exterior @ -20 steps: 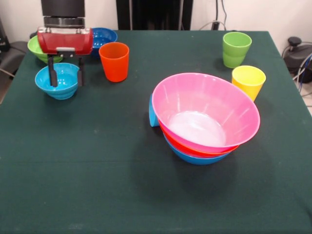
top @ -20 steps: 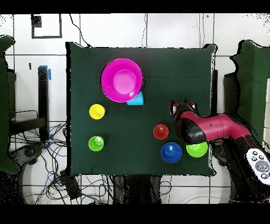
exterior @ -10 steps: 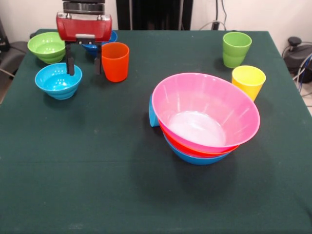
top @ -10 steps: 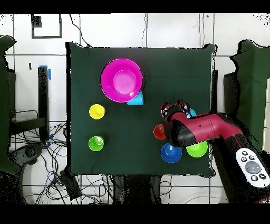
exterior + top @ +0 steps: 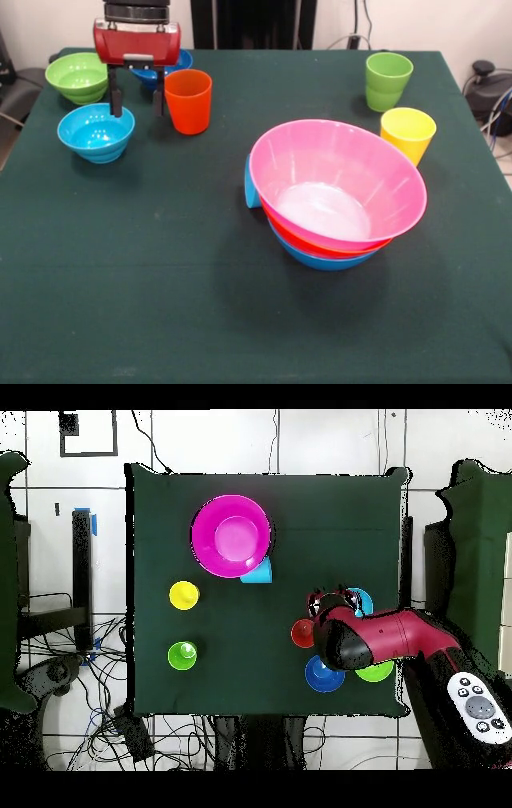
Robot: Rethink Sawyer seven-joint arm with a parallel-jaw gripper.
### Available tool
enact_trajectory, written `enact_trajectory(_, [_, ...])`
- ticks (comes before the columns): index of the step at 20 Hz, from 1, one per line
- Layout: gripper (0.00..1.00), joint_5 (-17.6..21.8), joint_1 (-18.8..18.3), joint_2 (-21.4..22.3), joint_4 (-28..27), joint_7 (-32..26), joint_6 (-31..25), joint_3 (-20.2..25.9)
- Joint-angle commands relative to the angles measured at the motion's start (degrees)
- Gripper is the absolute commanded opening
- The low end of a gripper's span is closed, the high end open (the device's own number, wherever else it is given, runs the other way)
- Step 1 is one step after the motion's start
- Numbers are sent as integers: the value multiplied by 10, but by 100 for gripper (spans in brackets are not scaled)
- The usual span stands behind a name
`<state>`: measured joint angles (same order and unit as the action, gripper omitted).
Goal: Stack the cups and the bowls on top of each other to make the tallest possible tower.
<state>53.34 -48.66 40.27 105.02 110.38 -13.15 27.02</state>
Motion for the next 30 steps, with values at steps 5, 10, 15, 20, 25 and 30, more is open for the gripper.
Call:
enact_trajectory(5, [100, -55, 100, -37, 9, 164, 15, -161])
enact_trajectory(10, [100, -81, 163, -43, -13, 223, 38, -251])
enact_trajectory(15, [100, -92, 183, -70, -31, 228, 73, -291])
enact_trajectory(20, [100, -72, 212, -69, -37, 222, 102, -332])
enact_trajectory(25, [100, -77, 237, -93, -55, 216, 151, -373])
enact_trajectory(30, [100, -88, 216, -115, -61, 194, 160, -352])
